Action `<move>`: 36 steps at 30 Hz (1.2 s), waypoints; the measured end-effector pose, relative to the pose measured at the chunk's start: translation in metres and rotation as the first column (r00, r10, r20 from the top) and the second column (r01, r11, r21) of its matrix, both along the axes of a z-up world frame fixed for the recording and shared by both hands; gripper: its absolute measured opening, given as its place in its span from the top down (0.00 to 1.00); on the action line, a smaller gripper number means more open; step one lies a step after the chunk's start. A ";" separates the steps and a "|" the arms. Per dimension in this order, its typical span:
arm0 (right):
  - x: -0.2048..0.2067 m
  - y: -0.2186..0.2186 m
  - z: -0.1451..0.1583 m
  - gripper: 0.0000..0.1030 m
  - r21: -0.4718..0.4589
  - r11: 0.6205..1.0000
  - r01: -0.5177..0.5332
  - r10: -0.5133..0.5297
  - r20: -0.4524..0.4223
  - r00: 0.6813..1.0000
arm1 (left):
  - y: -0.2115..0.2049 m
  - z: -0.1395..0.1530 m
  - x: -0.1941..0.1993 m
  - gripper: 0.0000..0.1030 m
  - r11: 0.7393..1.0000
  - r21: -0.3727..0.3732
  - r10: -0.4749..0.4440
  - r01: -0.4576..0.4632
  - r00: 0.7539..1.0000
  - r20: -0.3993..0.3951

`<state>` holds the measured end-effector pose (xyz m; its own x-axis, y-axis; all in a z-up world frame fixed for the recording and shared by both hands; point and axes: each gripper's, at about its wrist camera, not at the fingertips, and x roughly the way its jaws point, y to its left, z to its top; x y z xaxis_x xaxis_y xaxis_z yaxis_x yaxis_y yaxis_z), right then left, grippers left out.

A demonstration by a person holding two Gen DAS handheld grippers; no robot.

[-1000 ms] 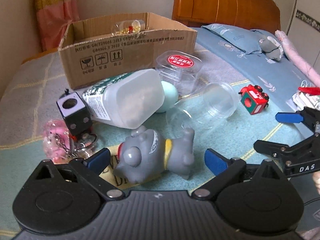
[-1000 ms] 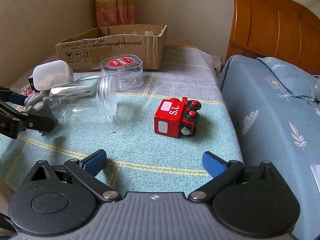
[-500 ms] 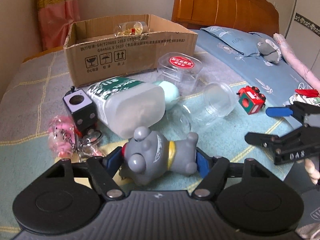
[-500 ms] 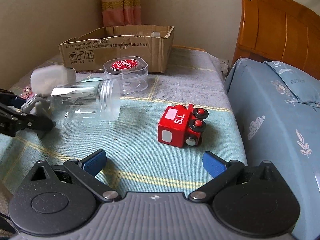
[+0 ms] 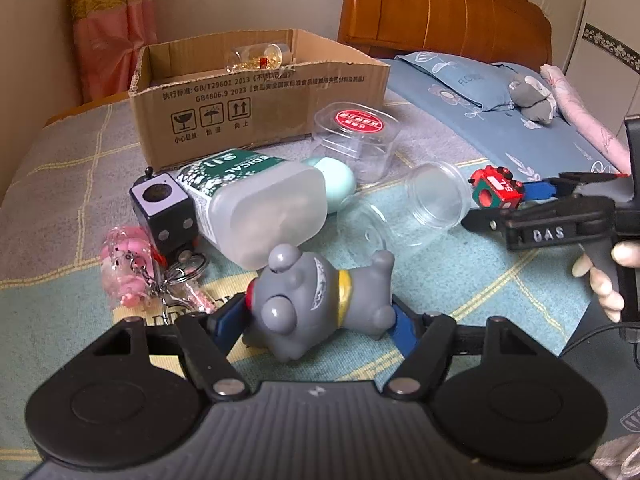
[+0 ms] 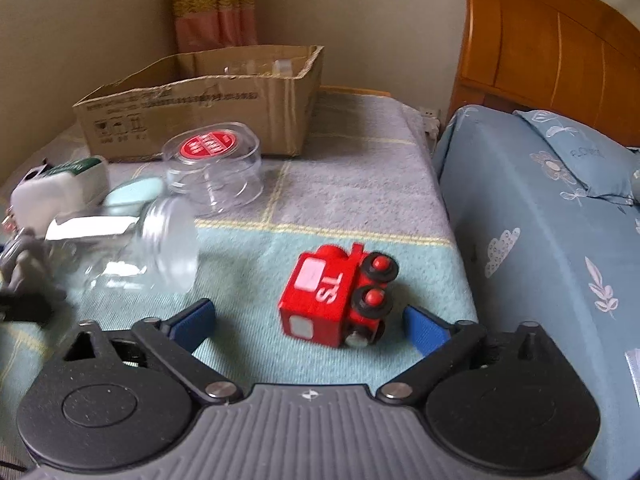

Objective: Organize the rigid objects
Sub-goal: 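Return both tools to the bed and approach the grey dog toy and red train, then grasp the red toy train with the right tool while the left tool grasps the grey dog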

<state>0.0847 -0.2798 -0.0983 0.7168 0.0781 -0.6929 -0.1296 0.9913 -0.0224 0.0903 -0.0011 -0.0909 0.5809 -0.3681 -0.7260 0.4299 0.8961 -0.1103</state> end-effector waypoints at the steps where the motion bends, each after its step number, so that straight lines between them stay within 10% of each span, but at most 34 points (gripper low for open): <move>1: 0.001 0.000 0.001 0.14 0.000 1.000 0.004 -0.004 0.004 1.000 | 0.001 0.000 0.000 0.31 1.000 -0.003 0.001 -0.001 1.000 -0.001; 8: -0.003 -0.004 0.005 0.45 -0.002 1.000 0.031 -0.031 0.016 0.999 | 0.000 0.001 -0.002 0.31 1.000 -0.003 -0.002 0.002 1.000 -0.003; 36: -0.017 -0.007 0.019 0.47 -0.051 0.999 -0.007 0.007 0.002 1.000 | 0.005 0.021 -0.009 0.31 0.998 0.012 -0.064 0.064 0.997 -0.044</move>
<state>0.0672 -0.2871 -0.0793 0.7177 0.0482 -0.6947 -0.1368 0.9879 -0.0728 0.0812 0.0038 -0.0696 0.5242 -0.3936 -0.7552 0.4814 0.8685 -0.1185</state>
